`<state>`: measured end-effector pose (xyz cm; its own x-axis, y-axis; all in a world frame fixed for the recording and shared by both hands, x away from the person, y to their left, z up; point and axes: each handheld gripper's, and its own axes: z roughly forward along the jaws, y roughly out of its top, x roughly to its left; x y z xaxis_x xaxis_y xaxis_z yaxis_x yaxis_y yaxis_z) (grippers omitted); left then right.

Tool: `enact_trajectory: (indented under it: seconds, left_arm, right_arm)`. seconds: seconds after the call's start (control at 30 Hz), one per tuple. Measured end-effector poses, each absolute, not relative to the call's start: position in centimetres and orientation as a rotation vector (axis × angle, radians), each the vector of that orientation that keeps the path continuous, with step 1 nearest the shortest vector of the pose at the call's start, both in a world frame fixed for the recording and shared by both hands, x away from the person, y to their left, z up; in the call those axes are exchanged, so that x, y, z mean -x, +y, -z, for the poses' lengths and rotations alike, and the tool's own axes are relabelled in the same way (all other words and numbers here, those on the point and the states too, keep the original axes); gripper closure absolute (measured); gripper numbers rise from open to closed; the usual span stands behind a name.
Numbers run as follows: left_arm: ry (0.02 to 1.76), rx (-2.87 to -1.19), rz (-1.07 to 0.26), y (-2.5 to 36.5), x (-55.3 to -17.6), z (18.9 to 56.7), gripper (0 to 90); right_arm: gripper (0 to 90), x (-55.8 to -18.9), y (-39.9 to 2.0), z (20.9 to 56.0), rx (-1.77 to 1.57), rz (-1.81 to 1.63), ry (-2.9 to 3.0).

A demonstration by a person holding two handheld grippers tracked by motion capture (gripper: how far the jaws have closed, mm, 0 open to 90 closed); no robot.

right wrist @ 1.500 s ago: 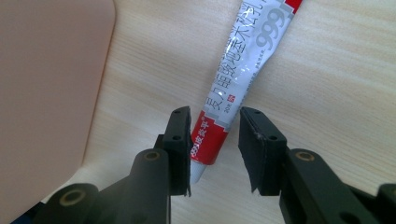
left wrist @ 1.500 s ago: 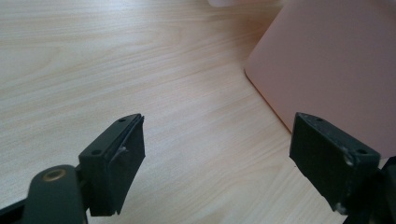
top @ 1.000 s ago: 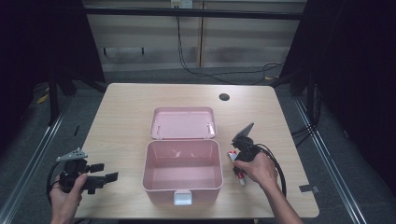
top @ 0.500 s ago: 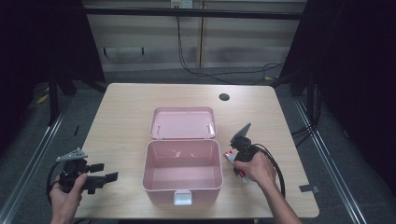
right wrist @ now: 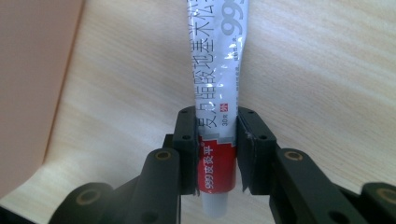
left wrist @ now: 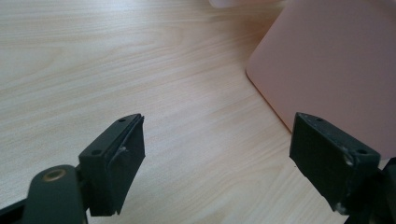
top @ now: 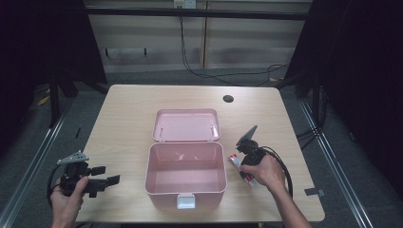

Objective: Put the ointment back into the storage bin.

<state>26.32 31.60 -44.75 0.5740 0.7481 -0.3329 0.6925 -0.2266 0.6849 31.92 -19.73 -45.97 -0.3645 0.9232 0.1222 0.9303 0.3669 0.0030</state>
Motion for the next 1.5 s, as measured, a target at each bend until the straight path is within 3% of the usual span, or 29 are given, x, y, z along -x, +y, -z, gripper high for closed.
enact_trajectory:
  seconds: [0.63, 1.5]
  left_arm:
    - [1.15, -1.968, -0.081, 31.6, -26.3, 44.8, 18.1]
    - [1.154, -1.964, -0.074, 31.5, -26.4, 44.8, 18.0]
  right_arm:
    - [71.4, -30.8, -21.6, 44.2, 1.599, 0.17, -2.585]
    - [71.5, -30.1, -24.1, 40.6, 1.73, 0.171, -2.49]
